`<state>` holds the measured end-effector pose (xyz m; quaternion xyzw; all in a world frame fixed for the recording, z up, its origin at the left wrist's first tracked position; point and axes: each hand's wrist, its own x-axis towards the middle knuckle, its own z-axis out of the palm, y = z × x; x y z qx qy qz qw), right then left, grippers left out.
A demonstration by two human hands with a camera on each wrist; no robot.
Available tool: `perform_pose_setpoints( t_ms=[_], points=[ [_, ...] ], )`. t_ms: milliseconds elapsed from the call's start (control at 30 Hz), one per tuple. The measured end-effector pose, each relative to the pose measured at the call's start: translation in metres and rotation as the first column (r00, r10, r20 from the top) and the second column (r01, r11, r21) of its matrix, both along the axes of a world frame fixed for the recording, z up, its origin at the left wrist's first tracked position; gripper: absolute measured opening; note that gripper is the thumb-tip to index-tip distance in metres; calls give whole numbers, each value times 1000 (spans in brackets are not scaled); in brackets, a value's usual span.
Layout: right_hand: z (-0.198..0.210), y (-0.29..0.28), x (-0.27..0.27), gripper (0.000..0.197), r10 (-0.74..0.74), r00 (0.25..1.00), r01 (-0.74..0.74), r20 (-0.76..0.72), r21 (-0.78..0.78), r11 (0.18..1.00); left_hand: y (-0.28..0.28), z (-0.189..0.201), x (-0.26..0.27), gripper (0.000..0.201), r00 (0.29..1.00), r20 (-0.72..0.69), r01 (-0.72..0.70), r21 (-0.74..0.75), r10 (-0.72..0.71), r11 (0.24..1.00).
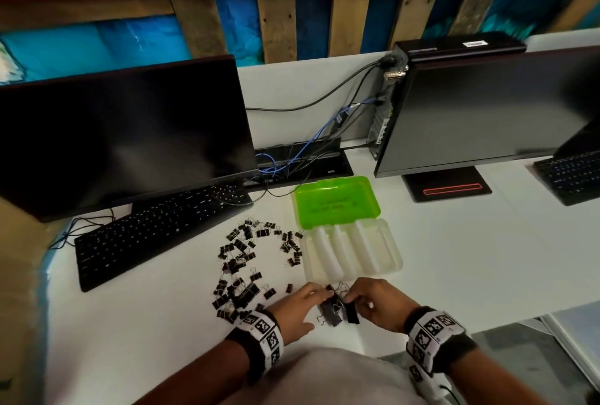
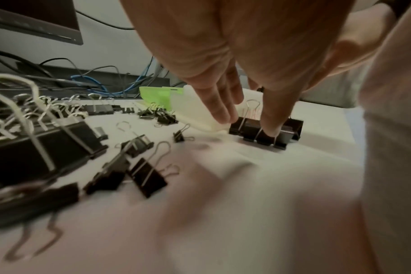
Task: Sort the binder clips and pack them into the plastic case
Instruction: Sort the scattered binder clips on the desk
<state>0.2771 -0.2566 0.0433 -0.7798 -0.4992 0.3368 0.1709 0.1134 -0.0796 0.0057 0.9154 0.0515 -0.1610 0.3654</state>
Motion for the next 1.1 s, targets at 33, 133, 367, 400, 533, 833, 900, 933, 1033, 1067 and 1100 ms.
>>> perform_pose_setpoints(
  t_ms=[33, 133, 367, 400, 533, 833, 900, 933, 1033, 1067, 1100],
  points=[
    [0, 1, 2, 33, -1, 1000, 1, 14, 16, 1000, 2, 0, -2, 68, 1000, 8, -19, 6, 19, 1000],
    [4, 5, 10, 29, -61, 994, 54, 85, 79, 995, 15, 4, -11, 57, 986, 115, -132, 85, 122, 988],
    [6, 47, 0, 23, 93, 992, -103, 83, 127, 987, 60, 4, -63, 44, 840, 146, -538, 359, 523, 763],
    [5, 56, -4, 23, 116, 990, -125, 79, 119, 985, 63, 2, -69, 42, 837, 103, -537, 352, 538, 767],
    [3, 94, -18, 27, 197, 975, -207, 104, 92, 974, 66, 1, -74, 14, 806, 24, -579, 247, 592, 777],
    [-3, 104, -12, 26, 143, 984, -153, 106, 95, 984, 71, 19, -65, 13, 746, 261, -661, 169, 613, 731],
    [-5, 98, -7, 26, 144, 982, -154, 120, 74, 985, 74, 20, -61, 18, 732, 210, -679, 156, 648, 717],
    [-4, 97, -6, 26, 143, 982, -151, 120, 60, 987, 75, 19, -59, 25, 721, 150, -693, 143, 677, 706],
    [2, 94, -5, 26, 145, 983, -152, 113, 54, 987, 79, 13, -53, 20, 729, 21, -678, 154, 684, 718],
    [7, 92, -5, 24, 141, 984, -148, 105, 60, 987, 79, 11, -51, 15, 737, 20, -667, 176, 675, 724],
    [12, 89, -5, 20, 141, 986, -147, 85, 71, 987, 79, 10, -50, 12, 739, 29, -665, 190, 673, 722]
  ],
)
